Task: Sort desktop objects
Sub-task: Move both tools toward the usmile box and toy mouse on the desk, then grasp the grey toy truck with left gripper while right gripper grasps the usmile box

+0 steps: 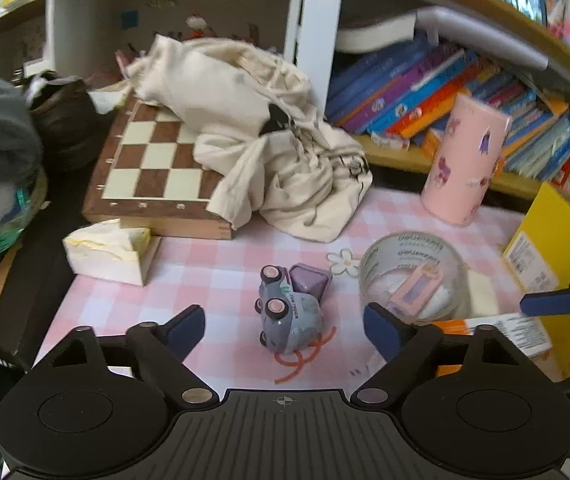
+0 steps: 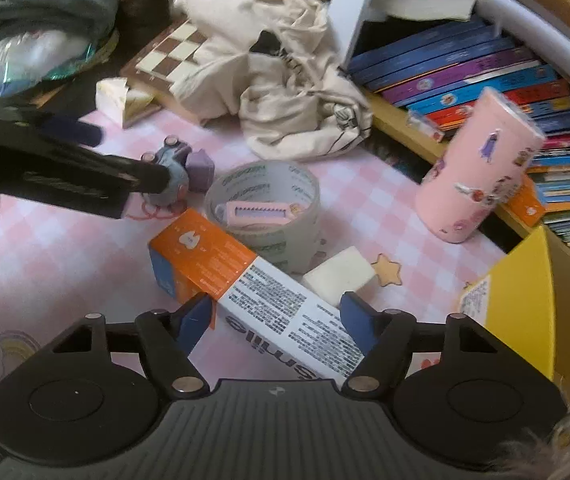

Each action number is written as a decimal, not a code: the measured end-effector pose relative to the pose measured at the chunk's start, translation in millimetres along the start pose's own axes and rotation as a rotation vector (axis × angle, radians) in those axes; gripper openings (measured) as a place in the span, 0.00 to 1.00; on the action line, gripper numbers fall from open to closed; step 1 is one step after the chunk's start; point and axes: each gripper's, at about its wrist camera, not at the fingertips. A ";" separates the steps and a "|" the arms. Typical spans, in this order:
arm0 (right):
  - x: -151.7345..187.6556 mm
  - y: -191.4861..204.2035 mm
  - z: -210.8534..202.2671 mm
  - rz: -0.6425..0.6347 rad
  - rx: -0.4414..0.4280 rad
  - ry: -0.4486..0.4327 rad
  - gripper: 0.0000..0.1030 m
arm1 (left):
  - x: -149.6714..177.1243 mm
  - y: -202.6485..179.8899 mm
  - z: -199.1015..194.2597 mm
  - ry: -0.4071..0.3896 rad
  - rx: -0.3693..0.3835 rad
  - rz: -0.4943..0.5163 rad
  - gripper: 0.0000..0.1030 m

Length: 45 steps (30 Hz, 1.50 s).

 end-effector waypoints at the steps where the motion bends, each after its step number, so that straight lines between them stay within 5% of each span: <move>1: -0.3 0.9 1.4 -0.011 -0.004 0.002 0.66 | -1.1 -0.9 5.2 0.011 0.000 0.010 0.74; 6: -2.7 6.9 6.0 -0.084 -0.009 0.003 0.66 | -3.5 -5.0 29.2 0.057 0.001 0.046 0.60; 14: -2.4 20.1 13.2 -0.221 0.040 0.024 0.66 | -8.1 -6.3 50.7 0.063 0.019 0.036 0.53; 17: -0.8 23.5 12.2 -0.239 0.059 0.032 0.62 | -8.6 -4.1 50.9 0.061 0.036 0.031 0.38; 27: 29.0 20.5 -27.5 -0.136 -0.019 0.077 0.40 | 14.7 2.5 25.1 0.088 0.116 0.083 0.38; 37: 60.6 29.1 -66.2 0.009 -0.137 0.168 0.38 | 49.4 14.3 -19.4 0.160 0.161 0.038 0.38; 45: 56.7 30.4 -45.6 0.017 -0.160 0.179 0.40 | 60.3 5.7 -27.3 0.167 0.156 0.054 0.38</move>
Point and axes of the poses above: each gripper's, at about its wrist camera, not at the fingertips, and z roughly the way its jaws point, y to its left, x to its underside, and after that the axes turned 4 degrees about y, right-handed
